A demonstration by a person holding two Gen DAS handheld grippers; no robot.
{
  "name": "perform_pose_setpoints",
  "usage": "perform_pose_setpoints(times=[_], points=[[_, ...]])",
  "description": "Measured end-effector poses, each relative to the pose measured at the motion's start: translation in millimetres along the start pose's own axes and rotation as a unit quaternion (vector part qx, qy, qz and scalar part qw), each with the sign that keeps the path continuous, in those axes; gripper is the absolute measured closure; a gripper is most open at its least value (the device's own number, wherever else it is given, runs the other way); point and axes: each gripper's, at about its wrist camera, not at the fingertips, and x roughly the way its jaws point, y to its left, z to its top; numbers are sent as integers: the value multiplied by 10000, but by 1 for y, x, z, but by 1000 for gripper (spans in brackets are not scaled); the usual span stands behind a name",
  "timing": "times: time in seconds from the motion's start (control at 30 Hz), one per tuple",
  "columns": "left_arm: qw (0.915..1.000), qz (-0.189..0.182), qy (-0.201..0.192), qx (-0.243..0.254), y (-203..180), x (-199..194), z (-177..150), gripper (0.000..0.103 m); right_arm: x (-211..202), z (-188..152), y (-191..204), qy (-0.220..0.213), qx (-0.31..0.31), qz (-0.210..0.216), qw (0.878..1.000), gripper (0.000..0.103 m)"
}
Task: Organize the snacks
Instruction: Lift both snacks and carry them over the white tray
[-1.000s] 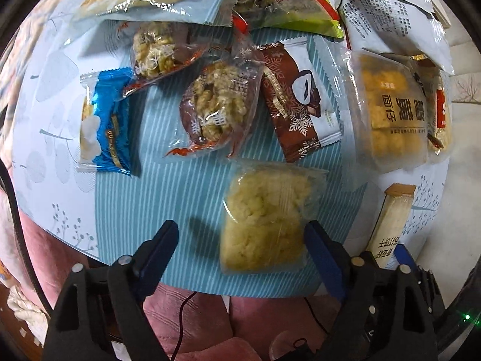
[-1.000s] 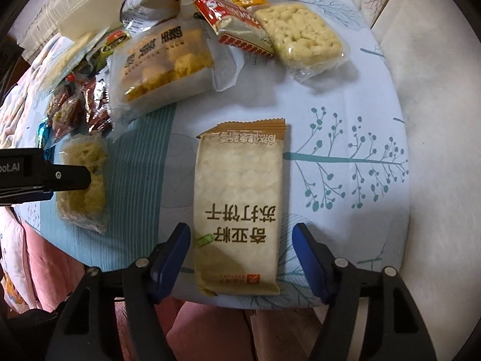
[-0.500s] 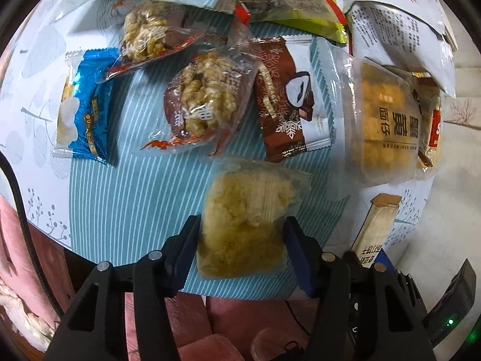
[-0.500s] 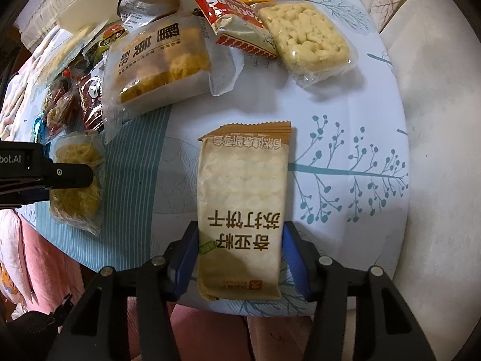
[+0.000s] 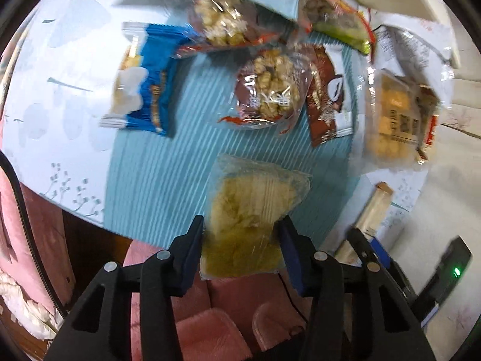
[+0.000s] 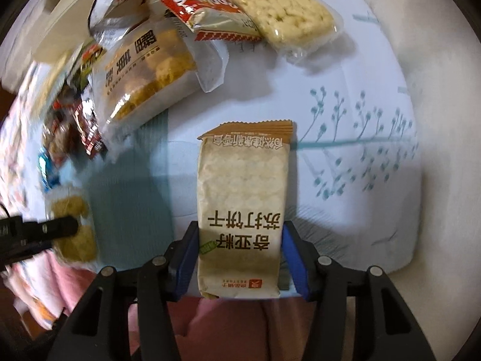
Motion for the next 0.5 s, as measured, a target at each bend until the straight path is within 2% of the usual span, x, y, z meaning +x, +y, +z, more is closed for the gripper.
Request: perform_pose_setpoints(times=[0.17,0.4,0.5], points=[[9993,-145,-23,357,14,-34,-4,56,-8,-2,12,1,397,187,9990,49],[9959,-353,120,830,18,-77,4,56,-37,-3,47,-290,770,391,9958,49],[9932,-445,55,1076,24,-96,12,56,-55,-6,69,-475,827,518,9941,49]])
